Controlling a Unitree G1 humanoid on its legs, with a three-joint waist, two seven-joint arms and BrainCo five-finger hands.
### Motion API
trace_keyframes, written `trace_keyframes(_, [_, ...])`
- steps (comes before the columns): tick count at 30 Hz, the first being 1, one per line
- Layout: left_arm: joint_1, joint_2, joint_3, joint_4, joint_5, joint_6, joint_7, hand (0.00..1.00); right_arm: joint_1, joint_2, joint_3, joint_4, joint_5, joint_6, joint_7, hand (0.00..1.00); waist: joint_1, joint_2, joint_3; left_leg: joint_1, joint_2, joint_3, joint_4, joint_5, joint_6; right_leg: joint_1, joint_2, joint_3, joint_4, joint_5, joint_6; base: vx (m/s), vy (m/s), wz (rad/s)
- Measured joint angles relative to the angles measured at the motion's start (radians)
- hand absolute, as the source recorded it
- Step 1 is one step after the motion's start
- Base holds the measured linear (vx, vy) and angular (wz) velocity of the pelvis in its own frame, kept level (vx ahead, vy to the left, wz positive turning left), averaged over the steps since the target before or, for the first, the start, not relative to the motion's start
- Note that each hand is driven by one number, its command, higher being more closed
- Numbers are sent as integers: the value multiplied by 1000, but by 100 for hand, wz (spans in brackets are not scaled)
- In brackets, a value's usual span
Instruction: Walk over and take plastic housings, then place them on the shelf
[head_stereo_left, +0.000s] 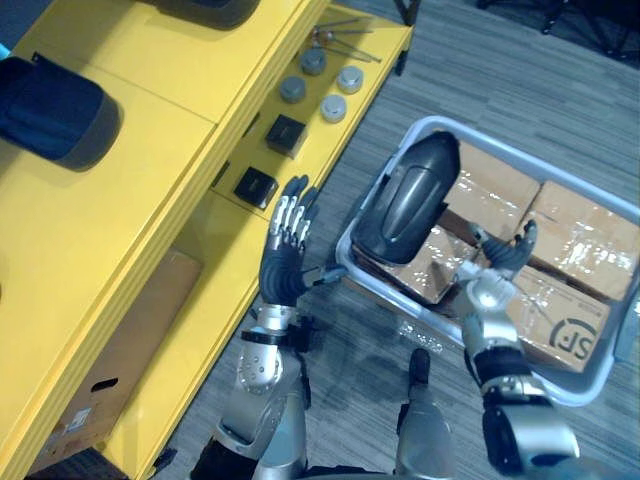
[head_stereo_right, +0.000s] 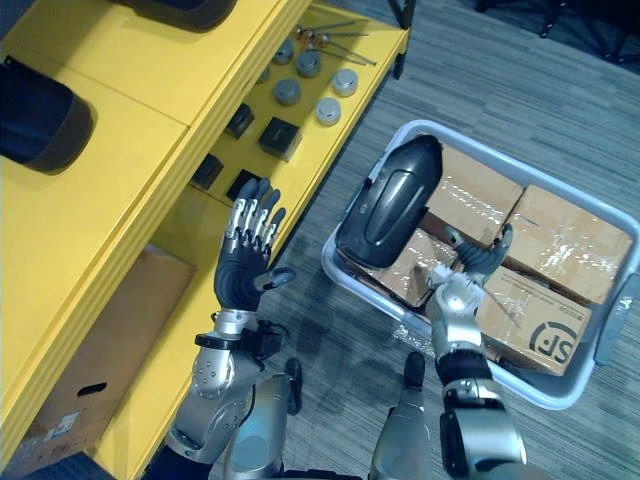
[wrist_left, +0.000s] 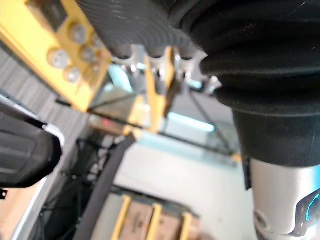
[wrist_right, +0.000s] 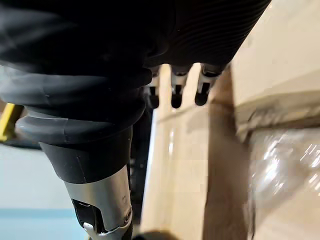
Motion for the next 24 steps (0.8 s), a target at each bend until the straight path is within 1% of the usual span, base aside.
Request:
trace_keyframes(1, [-25, -2, -31, 20, 0, 0, -17, 0, -20, -6, 8, 13, 0, 1, 11, 0, 0, 10, 7, -18, -1, -14, 19, -2, 2, -2, 1, -12, 4, 0, 0, -79, 28, 15])
trace_keyframes(2, [-37, -2, -45, 33, 1, 0, -21, 0, -27, -8, 12, 21, 0, 1, 17, 0, 0, 11, 11, -21, -1, -19, 21, -3, 4, -2, 1, -16, 7, 0, 0, -93, 31, 14])
trace_keyframes(4, [-66, -3, -83, 70, 3, 2, -24, 0, -48, -7, 27, 38, 0, 18, 30, 0, 6, 13, 25, -22, -1, -19, 32, -4, 6, -5, 1, -15, 19, 0, 0, -92, 18, 0])
trace_keyframes(7, [-75, -4, -118, 78, 9, 6, -29, 0, -66, -9, 48, 44, 0, 31, 39, 0, 7, 13, 27, -58, 1, -19, 50, -5, 7, -40, 1, -15, 36, 0, 1, -86, 13, -4])
trace_keyframes(10, [-92, -11, -157, 98, 10, 22, -30, 0, -82, -8, 63, 103, 0, 58, 45, 0, 13, 14, 28, -57, 1, -19, 54, -4, 8, -42, 0, -15, 43, 1, 1, -50, 7, -1])
trace_keyframes(15, [-128, -49, -204, 134, 8, 31, -26, 0, -139, -12, 67, 171, -1, 69, 67, 0, 17, 14, 28, -57, -1, -19, 48, 3, 8, -47, -3, -16, 50, 0, 1, -10, 0, 1])
trace_keyframes(17, [-148, -51, -210, 144, -4, 52, -13, 0, -160, -17, 69, 205, 0, 77, 65, 0, 19, 15, 28, -57, -3, -22, 42, 8, 9, -47, -4, -20, 51, 0, 1, -14, -7, 7])
trace_keyframes(18, [-158, -52, -213, 154, -10, 61, -5, 0, -174, -25, 74, 224, 2, 86, 65, 0, 20, 18, 29, -57, -6, -26, 38, 13, 9, -47, -7, -28, 54, 0, 1, -17, -8, 15])
trace_keyframes(20, [-177, -55, -220, 176, -11, 72, 16, 0, -196, -53, 95, 258, 5, 94, 65, 0, 24, 33, 36, -57, -12, -37, 31, 21, 8, -48, -11, -45, 66, -3, -1, -24, -1, 16])
trace_keyframes(21, [-181, -61, -217, 188, -16, 74, 28, 0, -210, -68, 95, 276, 5, 96, 61, 0, 29, 44, 41, -57, -14, -41, 28, 26, 8, -48, -12, -49, 72, -4, -3, -35, 9, 14])
trace_keyframes(22, [-183, -65, -214, 198, -42, 77, 32, 0, -225, -83, 95, 289, 5, 96, 59, 0, 31, 55, 46, -57, -18, -46, 21, 33, 8, -48, -17, -62, 78, -7, -6, -39, 7, 14])
trace_keyframes(24, [-183, -71, -208, 217, -53, 81, 32, 0, -242, -101, 96, 317, 9, 96, 59, 0, 39, 59, 45, -57, -23, -50, 7, 47, 6, -54, -21, -70, 84, -8, -7, -52, -8, 11])
